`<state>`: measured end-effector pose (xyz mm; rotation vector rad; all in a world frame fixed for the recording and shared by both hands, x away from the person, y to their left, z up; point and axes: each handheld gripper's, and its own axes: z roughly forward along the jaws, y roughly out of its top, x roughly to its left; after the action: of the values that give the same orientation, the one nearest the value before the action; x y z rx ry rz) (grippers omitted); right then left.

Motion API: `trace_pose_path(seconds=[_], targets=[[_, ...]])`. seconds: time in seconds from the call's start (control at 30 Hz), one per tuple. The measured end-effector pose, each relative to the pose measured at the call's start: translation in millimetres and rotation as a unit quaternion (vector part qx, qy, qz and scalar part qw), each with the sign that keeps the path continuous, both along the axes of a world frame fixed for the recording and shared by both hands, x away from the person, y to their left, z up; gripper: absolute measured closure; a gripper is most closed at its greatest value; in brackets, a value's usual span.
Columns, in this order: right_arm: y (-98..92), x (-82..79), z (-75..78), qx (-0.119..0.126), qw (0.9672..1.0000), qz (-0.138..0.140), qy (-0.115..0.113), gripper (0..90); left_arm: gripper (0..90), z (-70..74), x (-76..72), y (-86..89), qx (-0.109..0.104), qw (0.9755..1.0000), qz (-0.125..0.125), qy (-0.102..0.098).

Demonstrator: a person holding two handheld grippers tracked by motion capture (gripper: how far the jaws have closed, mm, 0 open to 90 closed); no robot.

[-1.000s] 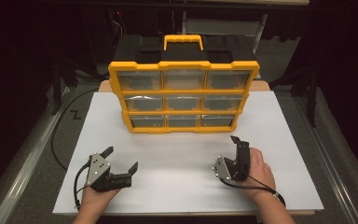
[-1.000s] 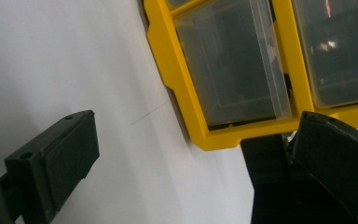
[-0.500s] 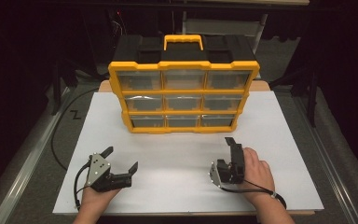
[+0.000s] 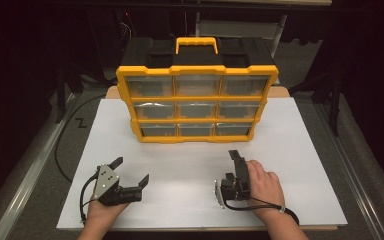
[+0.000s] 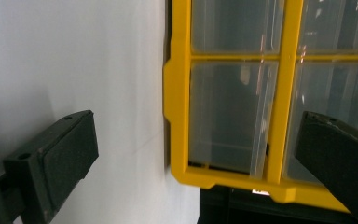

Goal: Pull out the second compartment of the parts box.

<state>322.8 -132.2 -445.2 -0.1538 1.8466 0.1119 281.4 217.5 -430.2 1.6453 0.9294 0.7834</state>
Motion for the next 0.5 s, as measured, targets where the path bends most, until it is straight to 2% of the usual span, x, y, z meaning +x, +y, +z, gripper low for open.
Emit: trace_pose_path(seconds=[0.3, 0.5], targets=[[22.4, 8.1, -0.7, -0.003, 0.9998, 0.005, -0.017, 1.2, 0.4, -0.3, 1.0, 0.8, 0.003, 1.0, 0.002, 0.004], [30.2, 13.8, 14.8, 0.011, 0.9991, 0.003, -0.04, 1.3, 0.4, -1.1, 1.1, -1.2, 0.007, 1.0, -0.004, 0.005]])
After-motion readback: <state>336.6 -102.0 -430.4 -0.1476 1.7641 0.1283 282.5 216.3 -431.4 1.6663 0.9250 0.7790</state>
